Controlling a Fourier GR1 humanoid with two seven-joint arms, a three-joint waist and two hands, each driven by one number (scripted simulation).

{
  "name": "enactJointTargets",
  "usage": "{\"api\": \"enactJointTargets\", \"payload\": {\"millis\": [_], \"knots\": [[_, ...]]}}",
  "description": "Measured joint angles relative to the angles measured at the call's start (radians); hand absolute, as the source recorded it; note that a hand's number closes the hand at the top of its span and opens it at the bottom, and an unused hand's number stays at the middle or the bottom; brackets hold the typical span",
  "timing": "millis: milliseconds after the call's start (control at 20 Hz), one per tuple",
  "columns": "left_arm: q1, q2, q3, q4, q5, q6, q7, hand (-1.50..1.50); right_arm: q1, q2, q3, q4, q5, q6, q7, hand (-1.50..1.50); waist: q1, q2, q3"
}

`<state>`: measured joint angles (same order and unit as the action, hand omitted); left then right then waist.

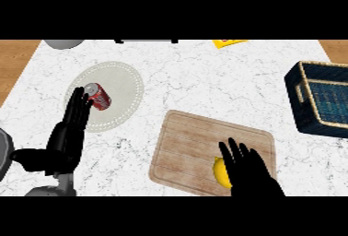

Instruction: Pick the lemon from the cutting board and place it in the basket

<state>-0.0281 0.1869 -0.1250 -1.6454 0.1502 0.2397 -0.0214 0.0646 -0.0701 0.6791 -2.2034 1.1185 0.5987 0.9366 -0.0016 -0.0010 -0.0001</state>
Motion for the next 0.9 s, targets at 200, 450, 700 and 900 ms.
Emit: {"api": "enactJointTargets", "payload": {"millis": [200,450,700,900], "knots": [[0.006,-0.005,0.013,-0.018,-0.007,-0.014,0.013,0.0,0.016,-0.015,-0.005,0.041,0.043,-0.055,-0.032,-1.5,0.001,0.0,0.0],[0.008,-0.028,0.02,-0.008,-0.03,-0.021,0.0,0.0,0.016,0.011,0.006,0.105,0.084,-0.117,-0.046,-1.5,0.001,0.0,0.0],[-0.005,-0.032,0.046,-0.008,-0.032,-0.041,0.017,0.0,0.027,0.008,-0.022,0.147,0.08,-0.153,-0.072,-1.5,0.001,0.001,0.0],[0.01,-0.04,0.049,-0.019,-0.046,-0.055,0.019,0.0,-0.006,0.028,-0.05,0.193,0.072,-0.15,-0.071,-1.5,0.002,0.001,0.0]]}}
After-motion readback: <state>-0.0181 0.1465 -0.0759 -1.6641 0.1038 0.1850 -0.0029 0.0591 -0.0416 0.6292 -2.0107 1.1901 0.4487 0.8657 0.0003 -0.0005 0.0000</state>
